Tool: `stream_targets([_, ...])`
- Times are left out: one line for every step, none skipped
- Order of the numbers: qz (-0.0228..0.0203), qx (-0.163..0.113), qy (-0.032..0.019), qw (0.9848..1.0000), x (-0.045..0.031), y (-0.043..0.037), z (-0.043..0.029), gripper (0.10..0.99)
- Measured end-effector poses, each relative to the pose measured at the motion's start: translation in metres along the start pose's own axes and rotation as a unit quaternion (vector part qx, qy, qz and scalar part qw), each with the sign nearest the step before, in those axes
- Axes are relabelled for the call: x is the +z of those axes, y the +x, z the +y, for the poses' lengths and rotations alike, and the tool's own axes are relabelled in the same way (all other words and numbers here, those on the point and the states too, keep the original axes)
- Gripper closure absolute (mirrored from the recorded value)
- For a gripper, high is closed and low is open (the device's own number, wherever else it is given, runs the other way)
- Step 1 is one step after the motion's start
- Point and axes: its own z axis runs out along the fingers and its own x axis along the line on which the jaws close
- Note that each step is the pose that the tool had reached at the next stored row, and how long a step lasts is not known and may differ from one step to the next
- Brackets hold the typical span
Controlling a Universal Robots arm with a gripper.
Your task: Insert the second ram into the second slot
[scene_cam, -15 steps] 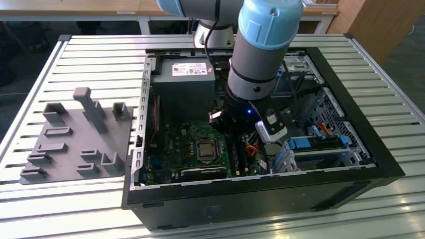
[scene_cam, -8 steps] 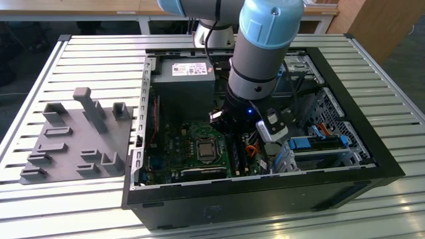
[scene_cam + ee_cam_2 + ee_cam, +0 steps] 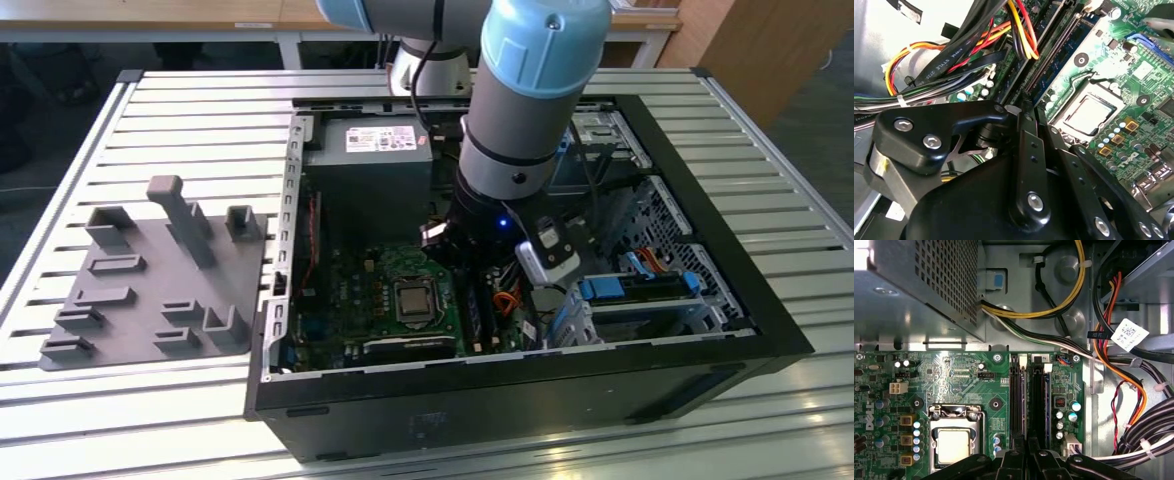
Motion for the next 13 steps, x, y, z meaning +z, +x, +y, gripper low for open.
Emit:
stream_targets([0.0, 0.0, 0.0, 1.0, -0.0002, 0.0, 0.0001, 0.949])
stream_targets([-0.0001, 0.0, -0.0001, 1.0, -0.0002, 0.0, 0.0002, 0.949])
stream_targets([-0.0001, 0.0, -0.0002, 1.0, -0.0004, 0.0001, 0.0003, 0.949])
stream_targets([0.0, 0.0, -0.0001, 1.0, -0.0005, 0.0001, 0.0003, 0.949])
stream_targets([-0.0001, 0.0, -0.0002, 1.0, -0.0005, 0.0001, 0.0003, 0.949])
stream_targets([-0.0001, 0.0, -0.0002, 1.0, -0.0006, 0.0, 0.0003, 0.949])
stream_targets([0.0, 0.001, -0.0002, 1.0, -0.0006, 0.0001, 0.0003, 0.949])
stream_targets([-0.0001, 0.001, -0.0001, 1.0, -0.0006, 0.0001, 0.0003, 0.949])
stream_targets([-0.0001, 0.001, -0.0001, 1.0, -0.0007, 0.0001, 0.0003, 0.949])
stream_targets([-0.0001, 0.002, -0.0001, 1.0, -0.0007, 0.0001, 0.0003, 0.949])
stream_targets([-0.0001, 0.003, -0.0002, 1.0, -0.0006, 0.0001, 0.0003, 0.949])
stream_targets([-0.0001, 0.004, -0.0002, 1.0, -0.0006, 0.0001, 0.0003, 0.949])
stream_targets([-0.0002, 0.004, -0.0002, 1.0, -0.0006, 0.0001, 0.0003, 0.949])
